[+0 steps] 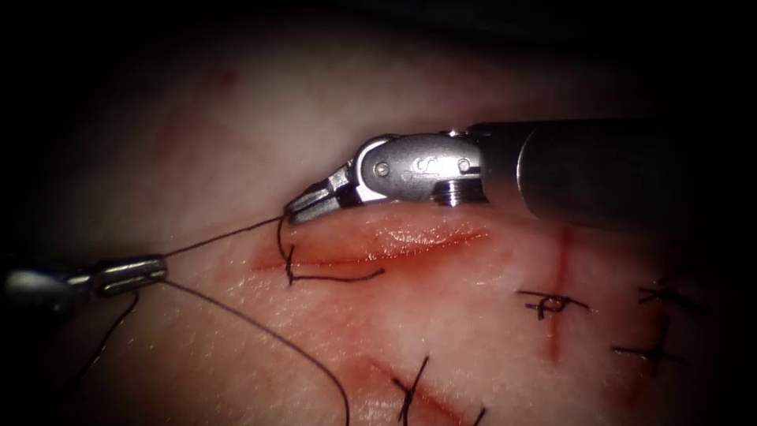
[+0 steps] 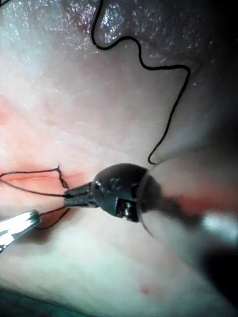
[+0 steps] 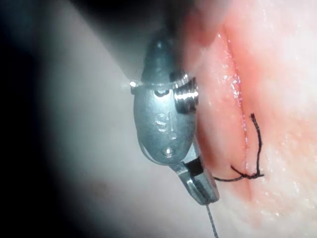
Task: Wound Closure
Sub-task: Adjust the clockwise suture loop to be longer
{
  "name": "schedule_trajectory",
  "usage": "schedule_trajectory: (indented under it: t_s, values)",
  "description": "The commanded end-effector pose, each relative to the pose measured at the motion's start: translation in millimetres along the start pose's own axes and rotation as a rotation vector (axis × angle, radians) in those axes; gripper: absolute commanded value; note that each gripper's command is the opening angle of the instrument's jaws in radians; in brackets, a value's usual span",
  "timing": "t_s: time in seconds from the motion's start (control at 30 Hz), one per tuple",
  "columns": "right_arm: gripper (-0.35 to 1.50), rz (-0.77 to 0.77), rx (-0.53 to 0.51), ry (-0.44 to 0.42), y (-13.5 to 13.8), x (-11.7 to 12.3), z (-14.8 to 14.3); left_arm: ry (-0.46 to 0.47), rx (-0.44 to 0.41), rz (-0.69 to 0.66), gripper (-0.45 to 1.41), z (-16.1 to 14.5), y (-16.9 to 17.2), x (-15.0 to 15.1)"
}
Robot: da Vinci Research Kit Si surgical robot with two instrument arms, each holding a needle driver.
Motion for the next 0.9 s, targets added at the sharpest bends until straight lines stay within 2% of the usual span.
schedule_trajectory:
  t_s: [0.03, 0.1, 0.17, 0.3, 0.43, 0.47, 0.53, 0.57, 0.6, 0.67, 0.7, 0.77, 0.9]
  values:
    - [1.41, 0.087, -0.039, 0.094, 0.1, 0.5, 1.0, -0.02, 0.002, 0.035, -0.45, 1.0, -0.5, 0.0]
    - [1.48, 0.152, -0.061, 0.163, 0.8, 1.0, 0.4, -0.028, -0.002, 0.072, -0.45, 0.9, -0.9, 0.4]
    - [1.48, 0.174, -0.073, 0.194, 1.6, 1.4, -0.5, -0.033, -0.005, 0.093, -0.45, 0.7, -1.1, 0.8]
    - [1.46, 0.207, -0.094, 0.204, 4.0, 1.7, -2.5, -0.047, -0.01, 0.14, -0.45, 0.1, -1.5, 2.1]
    - [1.31, 0.224, -0.117, 0.201, 6.0, 1.2, -2.7, -0.042, -0.014, 0.183, -0.45, -0.2, -1.6, 3.3]
    - [1.03, 0.248, -0.124, 0.2, 6.9, 0.7, -2.3, -0.035, -0.017, 0.204, -0.45, -0.1, -1.7, 3.9]
    - [0.83, 0.249, -0.132, 0.199, 7.8, 0.3, -2.1, -0.034, -0.018, 0.22, -0.45, 0.0, -1.9, 4.3]
    - [0.19, 0.25, -0.136, 0.199, 8.2, 0.2, -2.1, -0.033, -0.019, 0.23, -0.45, 0.1, -2.0, 4.4]
    - [-0.3, 0.251, -0.144, 0.197, 8.8, -0.1, -2.0, -0.035, -0.02, 0.24, -0.45, 0.2, -2.1, 4.6]
    - [-0.35, 0.249, -0.148, 0.198, 9.5, -0.7, -1.5, -0.031, -0.022, 0.25, -0.45, 0.2, -2.2, 4.8]
    - [-0.35, 0.217, -0.039, 0.245, 10.0, -1.4, -0.7, -0.021, -0.025, 0.26, -0.45, 0.3, -2.5, 5.0]
    - [-0.35, 0.154, -0.001, 0.25, 10.2, -2.0, 0.2, -0.01, -0.029, 0.274, -0.45, 0.3, -2.9, 5.2]
    - [-0.35, 0.151, 0.046, 0.257, 10.0, -2.8, 2.2, 0.016, -0.033, 0.287, -0.45, 0.6, -3.4, 5.5]
